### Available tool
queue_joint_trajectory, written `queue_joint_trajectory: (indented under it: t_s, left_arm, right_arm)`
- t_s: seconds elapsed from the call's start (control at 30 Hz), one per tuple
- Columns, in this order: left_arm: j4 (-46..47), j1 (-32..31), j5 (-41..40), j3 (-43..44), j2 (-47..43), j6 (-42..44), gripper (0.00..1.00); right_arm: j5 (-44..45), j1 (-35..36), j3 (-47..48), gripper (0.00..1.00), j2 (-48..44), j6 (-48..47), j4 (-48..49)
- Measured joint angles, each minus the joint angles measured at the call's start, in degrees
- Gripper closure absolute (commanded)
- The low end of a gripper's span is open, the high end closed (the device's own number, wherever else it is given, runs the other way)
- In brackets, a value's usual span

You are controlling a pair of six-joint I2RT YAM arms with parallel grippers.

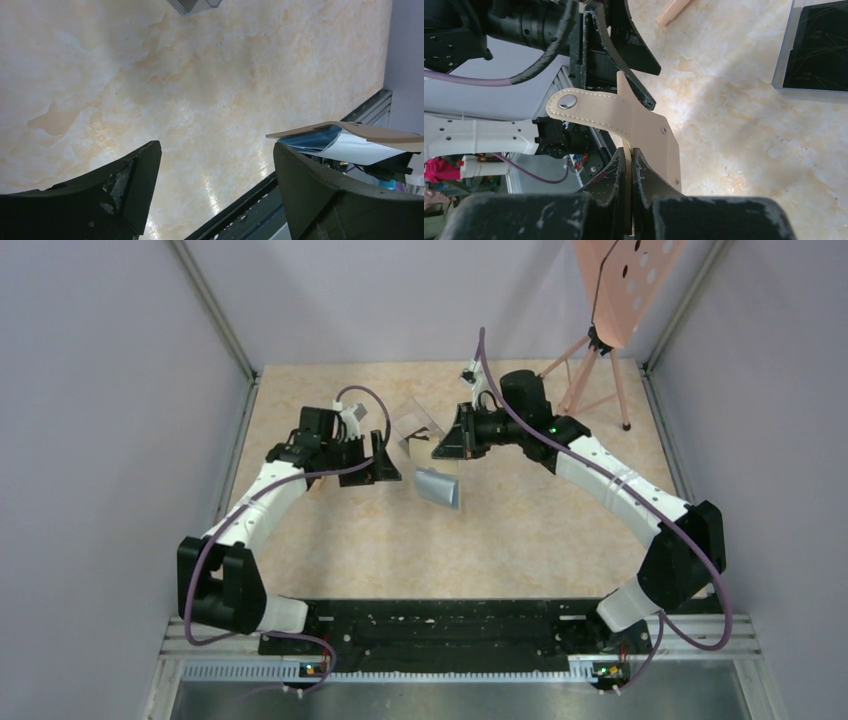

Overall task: Put the credit cards into the card holder
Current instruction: Open the card holder at the center of the board.

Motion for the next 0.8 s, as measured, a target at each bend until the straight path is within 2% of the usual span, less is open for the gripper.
queue_joint_trajectory:
  t_s: [0.43, 0.53, 0.8]
  left_arm:
    - [-0.79, -1.33, 6.38, 0.42, 4.22, -1.92, 0.18]
    - [-0.42, -2.08, 7.37, 0.85, 5.44, -2.10, 0.24]
    - [-1.88, -2.93, 9.88, 3.87, 7.58, -0.70, 0.31]
  right_arm:
    - [-1.97, 0.00, -0.02, 1.00, 0.00, 1.66, 1.07]
    - [-2.45, 0.00, -0.02, 1.00, 0.00, 1.68, 1.29]
    - [-2.80, 0.00, -0.02, 1.00, 0.04, 1.68, 1.11]
